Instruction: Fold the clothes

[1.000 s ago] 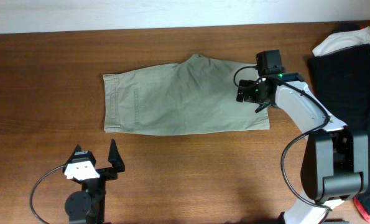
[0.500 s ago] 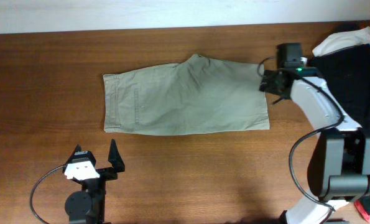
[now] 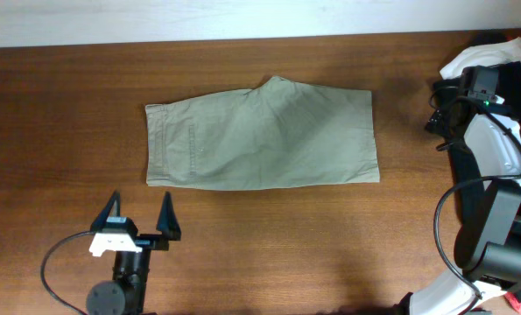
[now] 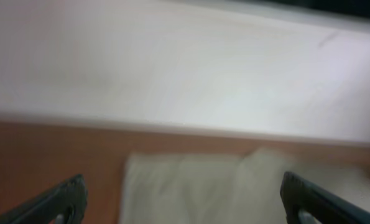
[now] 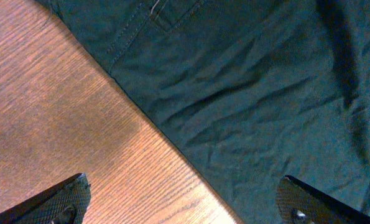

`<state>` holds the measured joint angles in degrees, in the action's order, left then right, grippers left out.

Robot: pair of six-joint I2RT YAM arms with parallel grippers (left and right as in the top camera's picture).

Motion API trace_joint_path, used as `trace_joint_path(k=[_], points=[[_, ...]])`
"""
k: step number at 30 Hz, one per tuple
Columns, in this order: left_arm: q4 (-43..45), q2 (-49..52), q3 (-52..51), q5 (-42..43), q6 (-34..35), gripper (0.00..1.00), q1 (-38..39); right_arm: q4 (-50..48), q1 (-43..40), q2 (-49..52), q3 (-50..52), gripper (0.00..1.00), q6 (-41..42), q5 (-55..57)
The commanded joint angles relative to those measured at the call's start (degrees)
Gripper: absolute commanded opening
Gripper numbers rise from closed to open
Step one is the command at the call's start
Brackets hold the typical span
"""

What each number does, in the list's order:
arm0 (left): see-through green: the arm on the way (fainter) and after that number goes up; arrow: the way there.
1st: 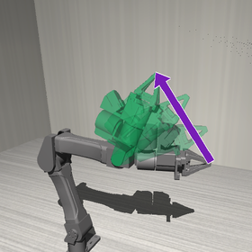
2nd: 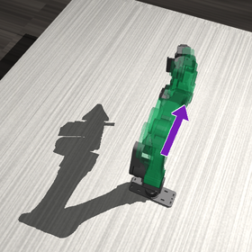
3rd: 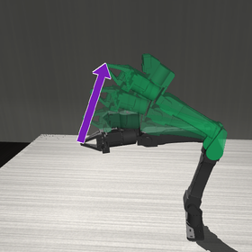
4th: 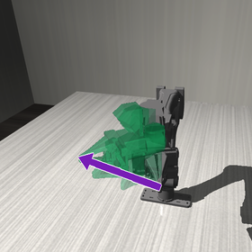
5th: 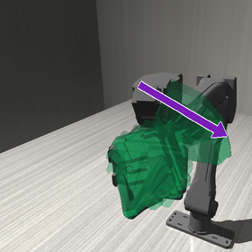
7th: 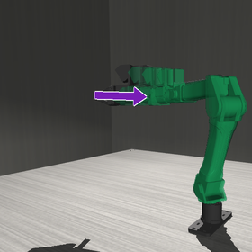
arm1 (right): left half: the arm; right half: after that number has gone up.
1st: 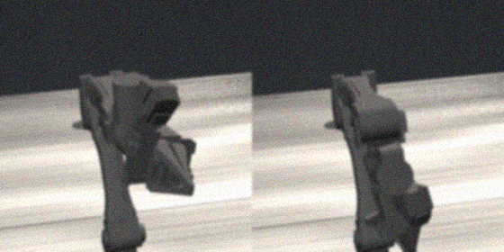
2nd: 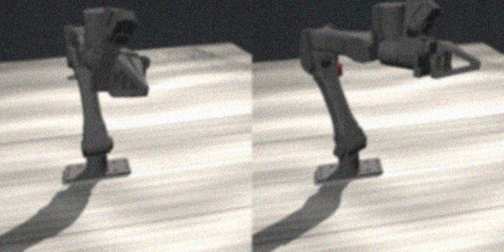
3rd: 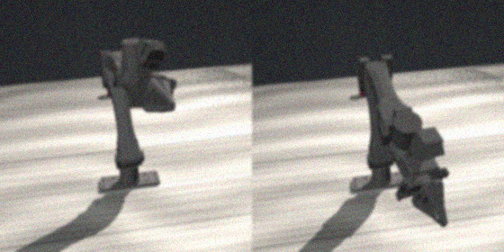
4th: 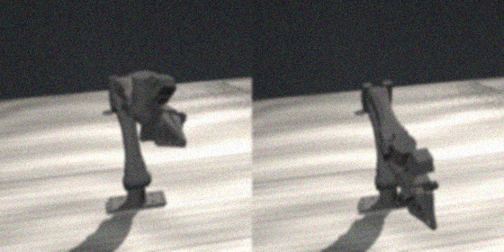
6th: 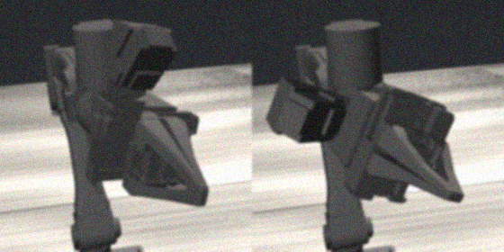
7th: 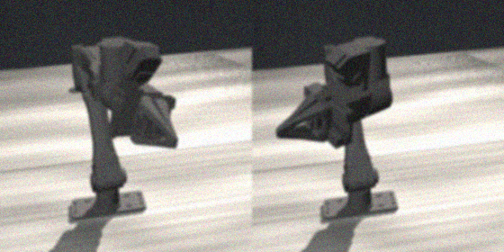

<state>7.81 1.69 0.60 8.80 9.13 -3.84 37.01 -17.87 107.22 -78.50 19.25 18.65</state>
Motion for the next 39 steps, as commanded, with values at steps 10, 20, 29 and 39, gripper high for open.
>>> trace_joint_path(k=[10,20,29,39], points=[[-20.1,42.9,43.7,11.3,-7.4,0.99,-0.2,0.1,-0.2,-0.6,-1.0,0.99,0.3,1.3],[-56.5,91.0,93.8,24.9,-10.1,0.99,-2.9,0.1,-0.2,-0.6,-1.0,0.99,0.3,1.3],[-60.8,110.7,100.3,13.4,-10.0,0.99,-4.2,0.1,-0.2,-0.6,-1.0,0.99,0.3,1.3],[-64.0,123.5,100.3,13.4,-10.1,0.99,-9.5,0.1,-0.2,-0.6,-1.0,0.99,0.3,1.3]])
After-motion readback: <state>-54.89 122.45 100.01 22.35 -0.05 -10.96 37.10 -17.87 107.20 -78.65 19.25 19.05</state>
